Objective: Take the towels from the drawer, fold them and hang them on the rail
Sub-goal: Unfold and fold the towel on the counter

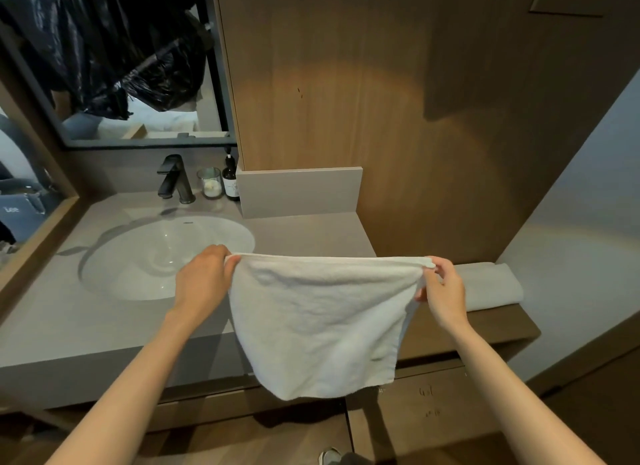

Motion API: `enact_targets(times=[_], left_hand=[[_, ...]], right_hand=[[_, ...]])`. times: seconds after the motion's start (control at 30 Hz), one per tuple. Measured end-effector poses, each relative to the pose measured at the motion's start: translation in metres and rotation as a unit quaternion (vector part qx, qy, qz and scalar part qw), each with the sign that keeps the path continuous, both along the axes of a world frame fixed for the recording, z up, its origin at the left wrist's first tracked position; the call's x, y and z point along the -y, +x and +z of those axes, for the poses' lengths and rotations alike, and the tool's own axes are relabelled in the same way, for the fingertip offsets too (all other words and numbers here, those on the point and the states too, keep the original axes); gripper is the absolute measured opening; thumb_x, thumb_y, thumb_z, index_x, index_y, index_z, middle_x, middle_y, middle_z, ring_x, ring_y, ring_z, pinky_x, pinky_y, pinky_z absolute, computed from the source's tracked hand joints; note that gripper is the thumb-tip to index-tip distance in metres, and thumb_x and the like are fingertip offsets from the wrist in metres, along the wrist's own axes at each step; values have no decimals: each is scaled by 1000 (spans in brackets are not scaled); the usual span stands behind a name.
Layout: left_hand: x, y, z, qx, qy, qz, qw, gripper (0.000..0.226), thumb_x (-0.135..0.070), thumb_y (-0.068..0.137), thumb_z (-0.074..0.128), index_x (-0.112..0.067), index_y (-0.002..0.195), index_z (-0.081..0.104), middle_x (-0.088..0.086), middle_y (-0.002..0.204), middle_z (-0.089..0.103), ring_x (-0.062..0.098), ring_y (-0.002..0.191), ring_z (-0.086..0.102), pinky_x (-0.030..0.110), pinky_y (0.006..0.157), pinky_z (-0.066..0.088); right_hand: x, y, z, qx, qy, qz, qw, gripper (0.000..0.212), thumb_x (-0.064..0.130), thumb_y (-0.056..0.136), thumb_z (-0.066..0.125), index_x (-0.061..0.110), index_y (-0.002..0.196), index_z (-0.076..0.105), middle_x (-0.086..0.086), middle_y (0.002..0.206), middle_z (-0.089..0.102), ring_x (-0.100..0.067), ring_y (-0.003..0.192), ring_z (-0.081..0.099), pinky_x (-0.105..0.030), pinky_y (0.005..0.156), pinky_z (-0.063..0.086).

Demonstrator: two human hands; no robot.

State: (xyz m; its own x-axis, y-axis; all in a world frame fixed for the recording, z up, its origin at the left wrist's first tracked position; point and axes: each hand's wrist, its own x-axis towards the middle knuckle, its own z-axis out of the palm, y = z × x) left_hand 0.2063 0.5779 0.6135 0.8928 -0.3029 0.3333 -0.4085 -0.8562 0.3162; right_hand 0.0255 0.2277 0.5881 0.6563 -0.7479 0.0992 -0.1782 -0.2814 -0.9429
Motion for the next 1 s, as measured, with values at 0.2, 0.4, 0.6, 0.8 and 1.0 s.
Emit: enact_targets(times=[0.2, 0.4, 0.6, 0.8, 1.0], left_hand=[[-4, 19, 2, -6, -60, -3, 998, 20, -24, 98, 52, -6, 96, 62, 9, 97, 60, 25, 79, 53, 33, 61, 36], [5, 54, 3, -17, -44, 20, 999, 17, -17, 97, 52, -5, 96, 64, 12, 98, 58, 29, 82, 55, 35, 60, 38], [24, 110, -4, -46, -10, 37, 998, 21, -21, 98, 51, -7, 97, 66, 11, 94, 58, 29, 82, 56, 36, 63, 42], [53, 169, -28, -92, 5, 60, 994, 16, -16, 97, 52, -8, 103, 64, 12, 100, 59, 30, 90, 57, 36, 68, 43], [71, 219, -60, -174, -48, 94, 979, 15, -13, 92, 54, -15, 106, 49, 9, 102, 60, 27, 90, 53, 33, 71, 37]], right_hand=[[-10, 25, 3, 30, 83, -5, 996, 16, 11, 101, 45, 17, 114, 52, -2, 95, 62, -19, 76, 67, -23, 58, 58], [0, 69, 4, 52, 68, -20, 996, 15, 10, 99, 50, 20, 109, 55, 6, 98, 61, -12, 94, 62, -26, 80, 54], [23, 130, -5, 29, 67, -9, 997, 20, 12, 99, 52, 13, 118, 57, 8, 97, 59, -14, 95, 63, -28, 84, 56], [52, 194, -25, 6, 68, -15, 998, 23, 8, 99, 48, 7, 120, 58, -8, 102, 64, -23, 93, 67, -35, 87, 56], [75, 253, -48, -58, 32, 13, 998, 26, 12, 100, 48, 3, 123, 57, -9, 97, 67, -23, 87, 69, -40, 89, 56]])
